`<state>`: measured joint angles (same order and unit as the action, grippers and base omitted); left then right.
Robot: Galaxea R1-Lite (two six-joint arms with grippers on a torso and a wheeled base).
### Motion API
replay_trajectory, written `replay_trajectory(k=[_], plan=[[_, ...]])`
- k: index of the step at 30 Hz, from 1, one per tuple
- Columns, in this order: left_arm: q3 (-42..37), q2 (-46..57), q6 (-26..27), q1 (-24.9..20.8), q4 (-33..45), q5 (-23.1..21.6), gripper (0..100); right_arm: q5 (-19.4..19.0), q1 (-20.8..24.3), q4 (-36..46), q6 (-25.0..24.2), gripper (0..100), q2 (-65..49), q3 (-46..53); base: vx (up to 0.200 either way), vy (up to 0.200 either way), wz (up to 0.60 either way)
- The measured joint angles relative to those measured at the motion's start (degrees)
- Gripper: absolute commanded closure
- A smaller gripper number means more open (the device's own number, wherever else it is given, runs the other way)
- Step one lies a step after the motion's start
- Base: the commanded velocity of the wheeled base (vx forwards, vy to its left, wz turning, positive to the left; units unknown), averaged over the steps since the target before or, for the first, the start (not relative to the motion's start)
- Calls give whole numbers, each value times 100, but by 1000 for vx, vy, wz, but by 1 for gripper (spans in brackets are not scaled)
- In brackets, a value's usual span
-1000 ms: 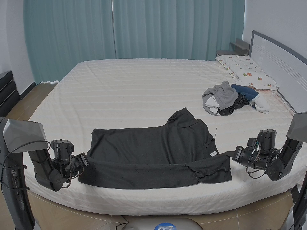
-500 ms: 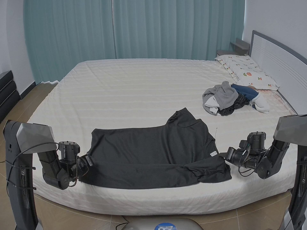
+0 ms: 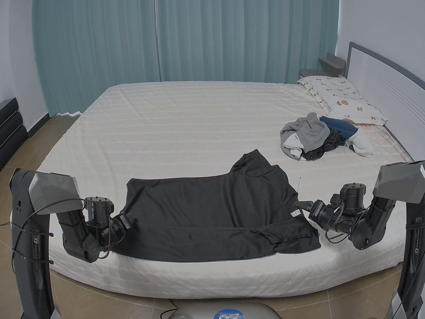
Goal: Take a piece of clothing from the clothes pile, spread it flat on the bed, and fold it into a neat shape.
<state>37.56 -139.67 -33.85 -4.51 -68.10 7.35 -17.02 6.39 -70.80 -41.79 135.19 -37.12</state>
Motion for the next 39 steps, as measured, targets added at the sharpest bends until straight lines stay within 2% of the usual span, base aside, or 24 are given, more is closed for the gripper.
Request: replay_trajectory(k=[7, 11, 14, 17, 28, 39], plan=[[-60, 245, -82, 113, -20, 101, 0, -55, -146, -290, -961, 0, -82, 112, 0, 0, 0], [-112, 422, -427, 173, -44, 171, 0, -126, -249, -340, -1415, 0, -110, 112, 0, 0, 0], [-137, 522, -720, 247, -49, 182, 0, -282, -355, -468, -1734, 0, -104, 101, 67, 0, 0], [-151, 594, -772, 333, -46, 52, 0, -466, -441, -545, -2000, 0, -88, 101, 200, 0, 0], [-115, 638, -786, 380, -39, -44, 0, -503, -482, -696, -2057, 0, -38, 173, 200, 0, 0], [-66, 635, -791, 380, -49, -44, 0, -503, -460, -696, -2046, 0, -22, 187, 0, 0, 0]])
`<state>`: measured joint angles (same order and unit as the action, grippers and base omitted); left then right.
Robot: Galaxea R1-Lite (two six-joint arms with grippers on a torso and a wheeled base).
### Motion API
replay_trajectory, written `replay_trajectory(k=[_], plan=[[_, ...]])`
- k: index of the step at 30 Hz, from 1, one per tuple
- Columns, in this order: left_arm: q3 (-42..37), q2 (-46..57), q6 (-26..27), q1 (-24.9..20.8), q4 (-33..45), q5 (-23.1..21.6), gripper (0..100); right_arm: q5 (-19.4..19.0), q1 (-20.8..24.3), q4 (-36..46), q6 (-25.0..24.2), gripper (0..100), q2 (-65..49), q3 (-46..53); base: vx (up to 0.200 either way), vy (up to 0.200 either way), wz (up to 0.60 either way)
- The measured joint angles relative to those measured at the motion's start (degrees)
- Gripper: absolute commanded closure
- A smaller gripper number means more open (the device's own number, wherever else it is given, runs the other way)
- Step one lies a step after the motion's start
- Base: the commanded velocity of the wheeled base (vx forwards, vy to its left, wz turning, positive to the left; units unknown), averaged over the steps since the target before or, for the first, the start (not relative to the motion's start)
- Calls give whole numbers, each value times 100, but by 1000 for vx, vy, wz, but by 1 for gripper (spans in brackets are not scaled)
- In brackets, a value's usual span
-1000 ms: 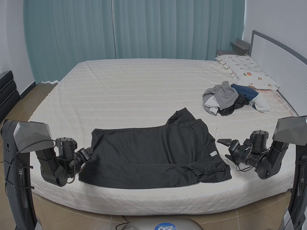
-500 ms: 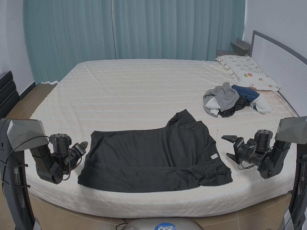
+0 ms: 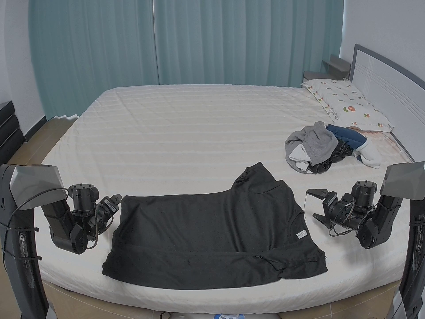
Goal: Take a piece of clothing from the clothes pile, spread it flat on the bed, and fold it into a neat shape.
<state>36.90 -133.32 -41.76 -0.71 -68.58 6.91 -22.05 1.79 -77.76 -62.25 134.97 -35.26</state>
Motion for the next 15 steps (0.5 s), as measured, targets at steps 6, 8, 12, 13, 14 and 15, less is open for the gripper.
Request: replay_trajectory(k=[6, 8, 12, 13, 14, 15], plan=[[149, -1, -143, -17, 22, 1, 0, 9, 11, 0, 26, 0, 2, 0, 0, 0, 0], [227, -1, -202, -26, 38, 1, 0, 9, 11, 1, 28, 0, 2, 0, 0, 0, 0], [413, -1, -241, -50, 163, -2, 0, 7, 11, 0, 28, 0, 4, 1, 0, 0, 0], [480, -1, -241, -61, 265, -2, 0, 7, 11, 0, 28, 0, 4, 4, 0, 0, 0], [563, -6, -244, -67, 389, -5, 0, 7, 11, 1, 28, 0, 4, 6, 0, 0, 0], [645, -9, -244, -72, 514, -5, 0, 5, 11, 0, 28, 0, 4, 6, 0, 0, 0]])
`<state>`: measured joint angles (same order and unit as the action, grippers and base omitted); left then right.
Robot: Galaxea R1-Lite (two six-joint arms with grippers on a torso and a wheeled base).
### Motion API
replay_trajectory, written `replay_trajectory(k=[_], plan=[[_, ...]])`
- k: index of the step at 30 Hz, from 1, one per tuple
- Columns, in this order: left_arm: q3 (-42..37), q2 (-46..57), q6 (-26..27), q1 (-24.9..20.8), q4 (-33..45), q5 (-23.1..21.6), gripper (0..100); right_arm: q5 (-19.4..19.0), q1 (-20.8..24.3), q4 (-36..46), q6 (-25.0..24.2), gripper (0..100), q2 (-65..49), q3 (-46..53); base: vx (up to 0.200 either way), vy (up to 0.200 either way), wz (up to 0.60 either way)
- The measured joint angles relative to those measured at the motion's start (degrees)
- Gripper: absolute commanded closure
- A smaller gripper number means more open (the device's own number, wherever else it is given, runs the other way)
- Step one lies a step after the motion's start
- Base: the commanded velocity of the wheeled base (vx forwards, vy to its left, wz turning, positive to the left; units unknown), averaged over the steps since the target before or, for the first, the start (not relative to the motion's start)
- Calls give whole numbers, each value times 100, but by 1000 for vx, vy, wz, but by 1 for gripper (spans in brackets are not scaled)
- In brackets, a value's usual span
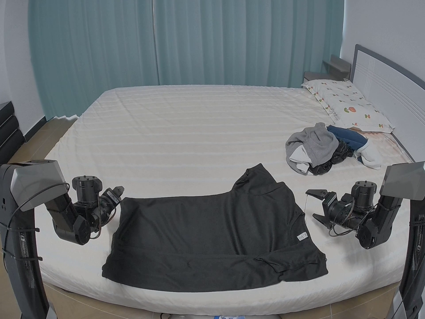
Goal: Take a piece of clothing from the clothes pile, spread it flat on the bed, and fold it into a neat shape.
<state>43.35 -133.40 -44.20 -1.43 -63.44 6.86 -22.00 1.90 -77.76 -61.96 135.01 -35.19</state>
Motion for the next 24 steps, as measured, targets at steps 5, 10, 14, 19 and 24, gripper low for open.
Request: replay_trajectory(k=[5, 10, 14, 19, 24], plan=[[621, -107, 0, -77, 774, -2, 0, 0, 0, 1, 2, 0, 0, 0, 0, 0, 0], [1418, -336, -22, -107, 1358, -132, 0, 2, 5, 0, 2, 0, 0, 0, 0, 0, 0], [1914, -533, -88, -61, 2005, -397, 0, 2, 7, 0, 2, 0, 2, 11, 0, 0, 0], [2041, -699, -101, -9, 2163, -521, 0, 4, 16, 1, 77, 0, 18, 26, 0, 0, 0], [2019, -773, -112, 13, 2157, -553, 0, 0, 21, 0, 106, 0, 27, 30, 0, 0, 0]])
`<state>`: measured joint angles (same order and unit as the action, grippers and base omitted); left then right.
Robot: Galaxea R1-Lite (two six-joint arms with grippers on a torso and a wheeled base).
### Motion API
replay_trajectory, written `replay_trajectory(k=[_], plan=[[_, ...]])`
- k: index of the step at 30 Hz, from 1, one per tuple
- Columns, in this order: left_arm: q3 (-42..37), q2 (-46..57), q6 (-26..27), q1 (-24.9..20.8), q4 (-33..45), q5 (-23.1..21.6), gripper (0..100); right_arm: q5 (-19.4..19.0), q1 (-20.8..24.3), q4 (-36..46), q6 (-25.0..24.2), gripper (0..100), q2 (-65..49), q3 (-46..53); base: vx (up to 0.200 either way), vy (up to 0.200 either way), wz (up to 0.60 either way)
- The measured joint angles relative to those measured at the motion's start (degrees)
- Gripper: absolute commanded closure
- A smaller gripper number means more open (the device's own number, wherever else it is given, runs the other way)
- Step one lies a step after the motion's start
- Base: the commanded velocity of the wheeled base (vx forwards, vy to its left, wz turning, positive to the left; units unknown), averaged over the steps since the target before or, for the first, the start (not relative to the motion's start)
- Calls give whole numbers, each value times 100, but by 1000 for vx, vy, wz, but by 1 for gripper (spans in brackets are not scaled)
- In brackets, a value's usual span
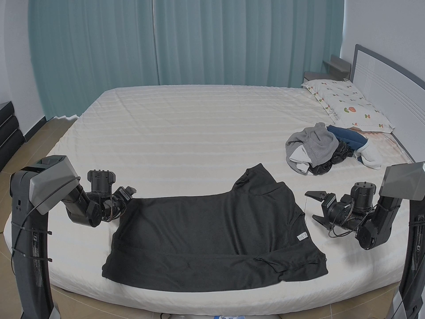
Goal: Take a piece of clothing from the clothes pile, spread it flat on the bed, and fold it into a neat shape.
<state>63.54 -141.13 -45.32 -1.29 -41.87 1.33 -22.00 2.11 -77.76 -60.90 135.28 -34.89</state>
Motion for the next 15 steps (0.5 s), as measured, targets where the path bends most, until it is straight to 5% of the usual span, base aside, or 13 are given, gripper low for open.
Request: replay_trajectory(k=[6, 7, 15], plan=[[182, -134, 9, 11, -44, 23, 0, -2, 0, 0, 6, 0, 11, 0, 0, 0, 0], [222, -171, 17, 17, -52, 39, 100, -2, 1, 0, 6, 0, 11, 0, 0, 0, 0], [319, -283, -13, 129, -95, 74, 100, -2, 6, 0, 9, 0, 13, 0, 0, 0, 0]])
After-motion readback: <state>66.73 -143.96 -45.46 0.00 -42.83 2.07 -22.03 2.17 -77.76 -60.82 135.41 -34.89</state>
